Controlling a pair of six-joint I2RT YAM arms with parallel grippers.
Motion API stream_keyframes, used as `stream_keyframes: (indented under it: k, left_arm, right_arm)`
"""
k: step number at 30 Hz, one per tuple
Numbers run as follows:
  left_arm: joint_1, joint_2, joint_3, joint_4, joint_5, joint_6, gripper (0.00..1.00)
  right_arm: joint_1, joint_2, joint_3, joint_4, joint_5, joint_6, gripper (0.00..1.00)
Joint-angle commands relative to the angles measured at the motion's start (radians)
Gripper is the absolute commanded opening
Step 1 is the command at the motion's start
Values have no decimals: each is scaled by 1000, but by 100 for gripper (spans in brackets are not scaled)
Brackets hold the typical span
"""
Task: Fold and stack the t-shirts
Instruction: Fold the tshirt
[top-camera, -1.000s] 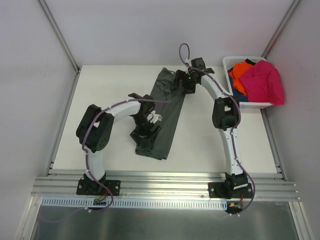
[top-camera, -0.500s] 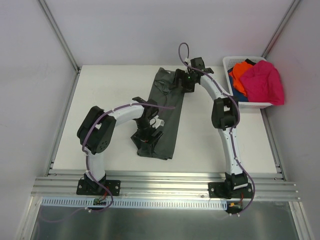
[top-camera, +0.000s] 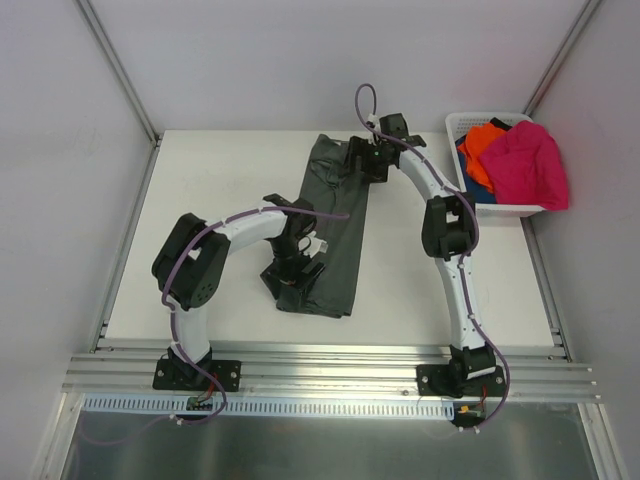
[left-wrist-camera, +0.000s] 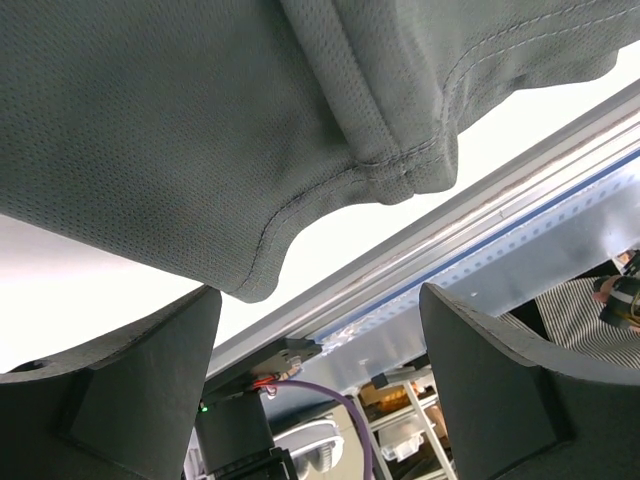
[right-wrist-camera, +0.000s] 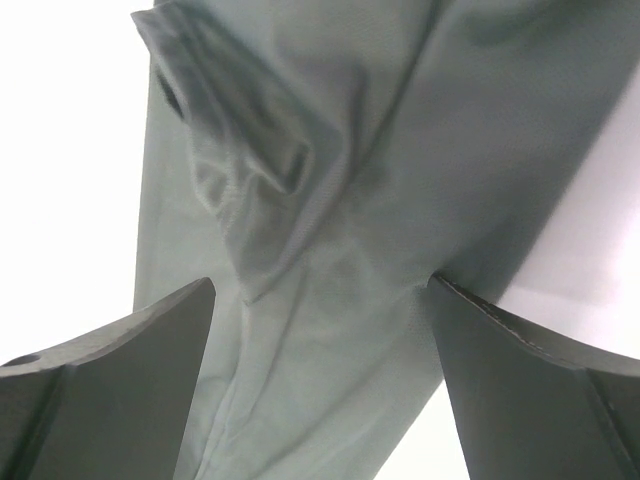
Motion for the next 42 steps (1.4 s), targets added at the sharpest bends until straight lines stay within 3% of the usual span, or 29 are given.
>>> stream_keyframes:
  k: [1, 13, 21, 31, 38, 42]
  left_arm:
    - [5, 12, 48, -22, 27, 13, 81]
    - [-2, 39, 82, -25, 37, 10, 81]
    - [14, -72, 119, -48, -85, 48, 84]
    - [125, -166, 117, -47, -174, 96, 87]
    - [264, -113, 208, -57, -109, 93, 77]
    - [278, -102, 208, -79, -59, 91, 75]
  right_arm:
    - [37, 8, 57, 30, -5, -7, 92]
    - [61, 19, 71, 33, -5, -7, 93]
    - [-5, -175, -49, -22, 12, -49, 94]
    - [-46, -536, -392, -93, 40, -98, 96]
    - [64, -778, -803, -122, 4, -73, 95]
    - [139, -895, -1003, -123, -5, -43, 95]
